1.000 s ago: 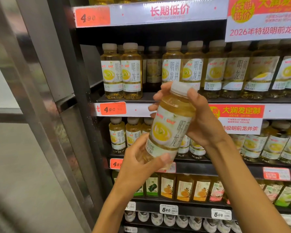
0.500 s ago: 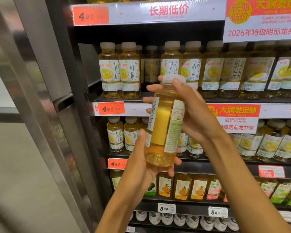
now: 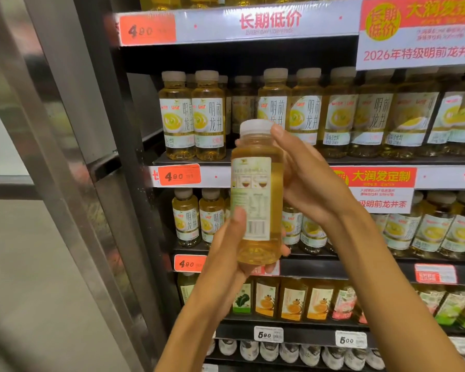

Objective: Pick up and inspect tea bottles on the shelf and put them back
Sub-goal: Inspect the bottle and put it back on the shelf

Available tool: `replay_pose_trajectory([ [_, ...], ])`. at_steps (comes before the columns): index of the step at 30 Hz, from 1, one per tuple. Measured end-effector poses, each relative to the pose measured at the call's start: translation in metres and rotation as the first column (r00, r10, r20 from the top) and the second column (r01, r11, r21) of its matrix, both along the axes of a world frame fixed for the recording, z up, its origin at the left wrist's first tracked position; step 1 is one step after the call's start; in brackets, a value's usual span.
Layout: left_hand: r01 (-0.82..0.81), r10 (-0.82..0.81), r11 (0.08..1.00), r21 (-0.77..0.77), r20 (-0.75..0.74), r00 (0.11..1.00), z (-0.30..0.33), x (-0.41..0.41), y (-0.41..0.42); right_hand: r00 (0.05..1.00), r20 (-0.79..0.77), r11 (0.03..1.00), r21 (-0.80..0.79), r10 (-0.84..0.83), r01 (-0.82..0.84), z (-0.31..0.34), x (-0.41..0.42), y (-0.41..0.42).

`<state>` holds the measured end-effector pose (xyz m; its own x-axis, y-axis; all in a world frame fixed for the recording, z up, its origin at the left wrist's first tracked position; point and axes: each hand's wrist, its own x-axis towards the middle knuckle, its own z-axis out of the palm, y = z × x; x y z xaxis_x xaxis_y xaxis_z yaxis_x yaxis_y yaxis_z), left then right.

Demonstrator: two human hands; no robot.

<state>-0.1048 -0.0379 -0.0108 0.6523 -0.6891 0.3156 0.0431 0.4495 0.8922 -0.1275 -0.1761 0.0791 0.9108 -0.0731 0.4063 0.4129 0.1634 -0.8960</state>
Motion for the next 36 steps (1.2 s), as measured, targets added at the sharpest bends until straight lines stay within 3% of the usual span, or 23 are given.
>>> replay_pose_trajectory([
  [2, 0.149, -0.151, 0.987, -0.051, -0.025, 0.988, -0.001, 0.000, 0.000, 0.995, -0.009, 0.993, 0.067, 0.097, -0.096, -0.004, 0.001, 0.001],
  [4, 0.161, -0.162, 0.986, -0.040, -0.032, 0.986, -0.004, 0.001, -0.002, 0.997, 0.029, 0.995, 0.065, 0.077, -0.079, -0.007, 0.002, 0.002],
  [6, -0.010, 0.009, 0.998, 0.062, 0.015, 1.000, -0.007, 0.004, -0.004, 0.997, 0.074, 0.999, 0.035, -0.017, 0.014, -0.007, 0.000, 0.002],
  [9, -0.313, 0.280, 0.941, 0.128, 0.227, 0.933, -0.004, 0.009, -0.006, 0.966, 0.121, 0.972, -0.029, -0.230, 0.235, -0.005, -0.001, 0.003],
  [13, -0.426, 0.348, 0.896, 0.121, 0.403, 0.846, 0.004, 0.008, -0.021, 0.947, 0.093, 0.951, -0.003, -0.307, 0.309, -0.003, 0.000, 0.008],
  [16, -0.410, 0.339, 0.907, 0.094, 0.414, 0.845, 0.010, 0.015, -0.021, 0.984, 0.050, 0.985, 0.044, -0.171, 0.169, 0.003, -0.001, 0.003],
  [20, -0.222, 0.166, 0.968, 0.117, 0.364, 0.916, 0.015, 0.024, -0.014, 0.992, 0.092, 0.995, -0.036, -0.088, 0.092, 0.014, 0.000, -0.007],
  [24, -0.275, 0.232, 0.959, 0.066, 0.370, 0.900, 0.022, 0.030, -0.022, 0.970, 0.209, 0.986, -0.086, -0.125, 0.145, 0.023, 0.005, -0.005],
  [27, -0.425, 0.392, 0.905, -0.012, 0.407, 0.825, 0.029, 0.041, -0.027, 0.916, 0.317, 0.950, -0.105, -0.247, 0.293, 0.030, 0.010, 0.000],
  [30, -0.596, 0.527, 0.801, -0.055, 0.538, 0.658, 0.036, 0.053, -0.028, 0.830, 0.431, 0.887, -0.126, -0.355, 0.445, 0.036, 0.018, 0.005],
  [33, -0.673, 0.524, 0.739, -0.043, 0.664, 0.533, 0.038, 0.062, -0.034, 0.776, 0.480, 0.858, -0.089, -0.409, 0.507, 0.041, 0.029, 0.005],
  [36, -0.717, 0.548, 0.695, -0.054, 0.685, 0.480, 0.040, 0.071, -0.043, 0.772, 0.479, 0.845, -0.105, -0.419, 0.524, 0.043, 0.044, 0.001],
])
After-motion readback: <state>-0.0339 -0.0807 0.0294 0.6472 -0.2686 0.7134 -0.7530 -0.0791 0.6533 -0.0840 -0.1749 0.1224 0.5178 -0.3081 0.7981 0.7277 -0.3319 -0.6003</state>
